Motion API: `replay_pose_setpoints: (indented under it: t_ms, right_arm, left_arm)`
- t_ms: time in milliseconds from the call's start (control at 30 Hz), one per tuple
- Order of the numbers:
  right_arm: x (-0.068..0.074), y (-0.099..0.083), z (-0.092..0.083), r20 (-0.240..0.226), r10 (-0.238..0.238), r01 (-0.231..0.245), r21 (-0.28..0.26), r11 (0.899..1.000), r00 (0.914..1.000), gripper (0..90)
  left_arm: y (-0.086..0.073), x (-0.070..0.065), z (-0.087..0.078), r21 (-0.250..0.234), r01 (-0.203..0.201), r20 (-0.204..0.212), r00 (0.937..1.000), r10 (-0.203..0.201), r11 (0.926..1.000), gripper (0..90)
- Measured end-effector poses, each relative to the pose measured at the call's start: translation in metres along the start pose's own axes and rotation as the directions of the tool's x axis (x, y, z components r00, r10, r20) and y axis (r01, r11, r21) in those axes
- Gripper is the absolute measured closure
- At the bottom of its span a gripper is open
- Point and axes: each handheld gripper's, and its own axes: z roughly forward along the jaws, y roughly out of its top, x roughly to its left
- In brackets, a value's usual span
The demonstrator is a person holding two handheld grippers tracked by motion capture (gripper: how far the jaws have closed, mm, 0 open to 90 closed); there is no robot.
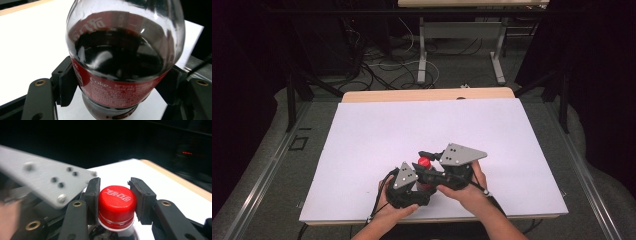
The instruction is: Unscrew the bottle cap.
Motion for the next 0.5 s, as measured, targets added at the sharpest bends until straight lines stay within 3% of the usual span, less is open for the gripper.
replay_pose_setpoints:
  t_ms: [67, 133, 167, 200, 267, 300, 333, 467, 500]
  right_arm:
    - [-0.010, 0.000, -0.005, -0.094, -0.004, 0.003, -0.002, 1.000, 0.9955, 61.0]
    - [-0.017, -0.001, -0.010, -0.180, -0.028, 0.025, -0.020, 0.999, 0.9833, 61.1]
    - [-0.017, -0.001, -0.010, -0.180, -0.028, 0.025, -0.020, 0.999, 0.9833, 61.1]
    - [-0.022, -0.001, -0.015, -0.242, -0.061, 0.058, -0.019, 0.998, 0.9683, 61.1]
    - [-0.025, -0.001, -0.018, -0.271, -0.087, 0.087, -0.012, 0.996, 0.9586, 61.1]
    - [-0.025, -0.001, -0.018, -0.271, -0.087, 0.087, -0.012, 0.996, 0.9586, 61.1]
    - [-0.026, -0.002, -0.018, -0.293, -0.093, 0.093, -0.014, 0.996, 0.9515, 61.1]
    - [-0.027, -0.004, -0.017, -0.279, -0.081, 0.081, -0.011, 0.997, 0.9569, 60.3]
    - [-0.026, -0.004, -0.016, -0.237, -0.060, 0.057, -0.020, 0.998, 0.9697, 49.7]
  left_arm:
    - [0.000, -0.002, -0.001, -0.013, -0.026, 0.034, 0.9991, 0.026, 0.9996, 29.0]
    - [0.001, -0.006, 0.000, -0.015, -0.037, 0.060, 0.9975, 0.038, 0.9992, 29.0]
    - [0.001, -0.006, 0.000, -0.015, -0.037, 0.060, 0.9975, 0.038, 0.9992, 29.0]
    - [0.002, -0.008, 0.000, -0.012, -0.056, 0.071, 0.9959, 0.056, 0.9984, 29.0]
    - [0.002, -0.009, 0.001, -0.005, -0.069, 0.077, 0.9947, 0.069, 0.9976, 29.0]
    - [0.002, -0.009, 0.001, -0.005, -0.069, 0.077, 0.9947, 0.069, 0.9976, 29.0]
    - [0.001, -0.010, 0.002, -0.002, -0.065, 0.082, 0.9945, 0.065, 0.9979, 29.0]
    - [0.001, -0.008, 0.003, 0.015, -0.054, 0.070, 0.9961, 0.053, 0.9984, 29.0]
    - [0.001, -0.006, 0.003, 0.013, -0.042, 0.050, 0.9979, 0.042, 0.9990, 29.0]
